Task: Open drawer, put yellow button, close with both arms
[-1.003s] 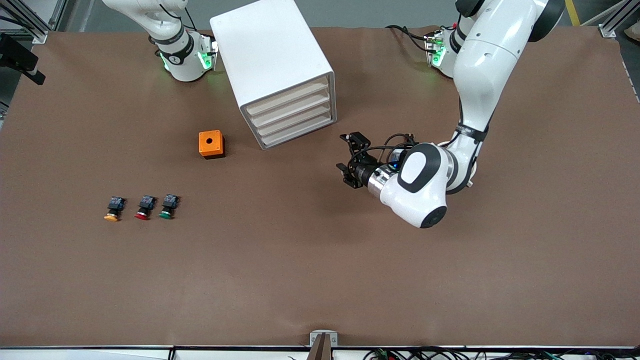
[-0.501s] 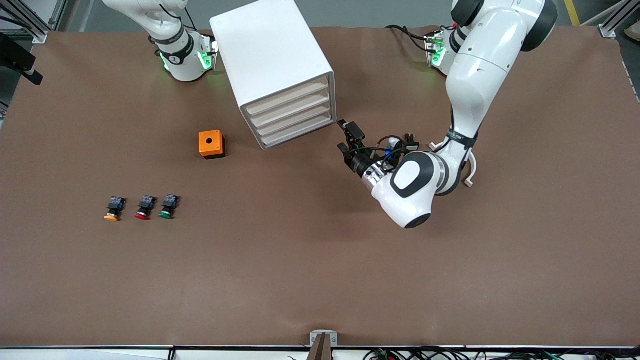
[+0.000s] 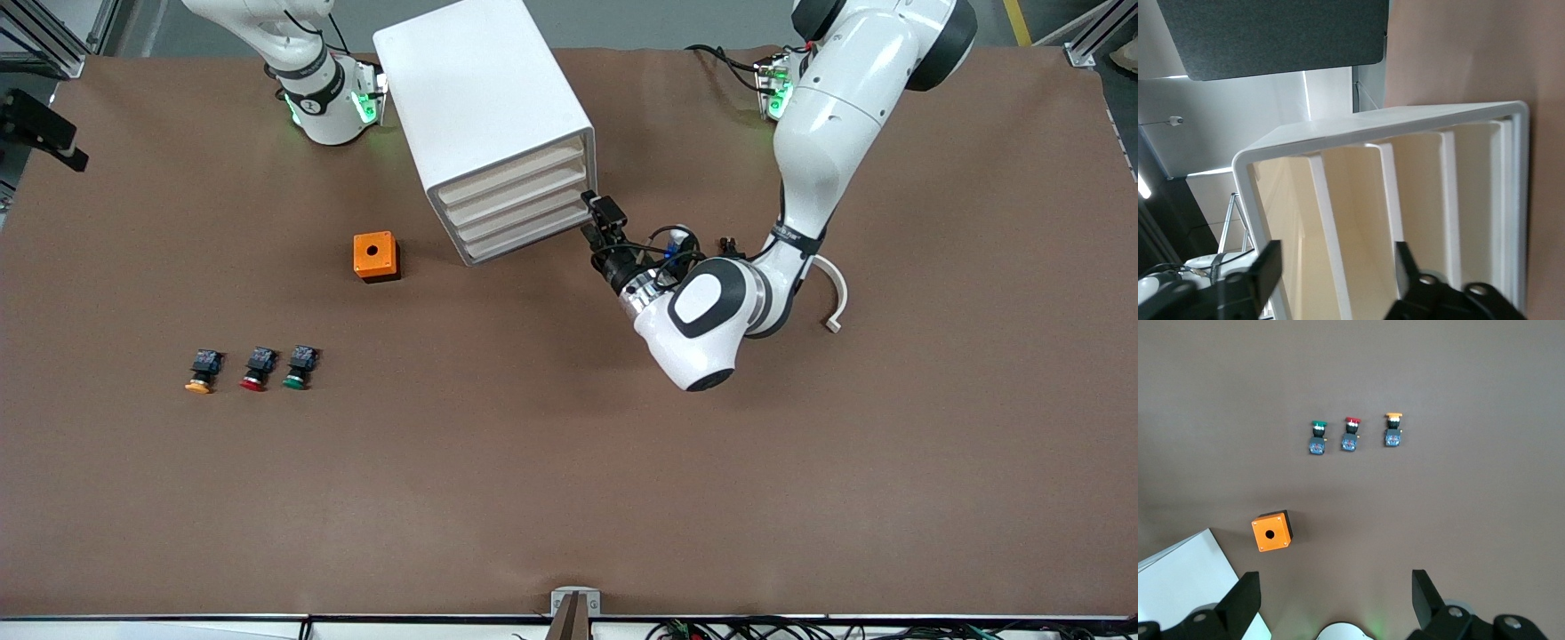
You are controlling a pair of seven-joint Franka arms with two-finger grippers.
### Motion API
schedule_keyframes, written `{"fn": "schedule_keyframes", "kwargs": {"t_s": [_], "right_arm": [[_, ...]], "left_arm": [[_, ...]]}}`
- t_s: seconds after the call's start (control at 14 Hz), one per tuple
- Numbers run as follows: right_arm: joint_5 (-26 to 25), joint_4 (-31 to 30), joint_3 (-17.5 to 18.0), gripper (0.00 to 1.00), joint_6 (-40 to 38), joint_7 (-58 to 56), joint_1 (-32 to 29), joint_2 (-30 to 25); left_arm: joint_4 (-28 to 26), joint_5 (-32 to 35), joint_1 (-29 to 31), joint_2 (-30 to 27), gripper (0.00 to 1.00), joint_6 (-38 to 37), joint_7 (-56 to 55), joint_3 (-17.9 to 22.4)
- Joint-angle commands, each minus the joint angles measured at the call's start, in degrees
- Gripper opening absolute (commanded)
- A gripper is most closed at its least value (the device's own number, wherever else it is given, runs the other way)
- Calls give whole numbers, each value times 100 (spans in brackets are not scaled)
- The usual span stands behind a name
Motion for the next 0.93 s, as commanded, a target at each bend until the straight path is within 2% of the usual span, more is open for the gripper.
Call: {"fn": "schedule_keyframes", "kwargs": {"t_s": [0.0, 0.21, 0.5, 0.64, 0.86], "right_arm": [[-31, 254, 42, 100, 44, -70, -190, 422], [-31, 272, 42, 100, 237, -70, -217, 615], [-57, 289, 33, 100, 318, -70, -287, 1212], [-162, 289, 33, 100, 378, -70, -374, 1283], [-259, 79, 42, 100, 887, -62, -532, 1301]], "left_arm": [[115, -374, -79, 78, 48, -113, -87, 20], [107, -437, -211, 113, 45, -104, -34, 20], [107, -455, -343, 165, 45, -95, -51, 20], [98, -455, -422, 227, 45, -95, -52, 20], [72, -464, -624, 236, 45, -78, -16, 20]]}}
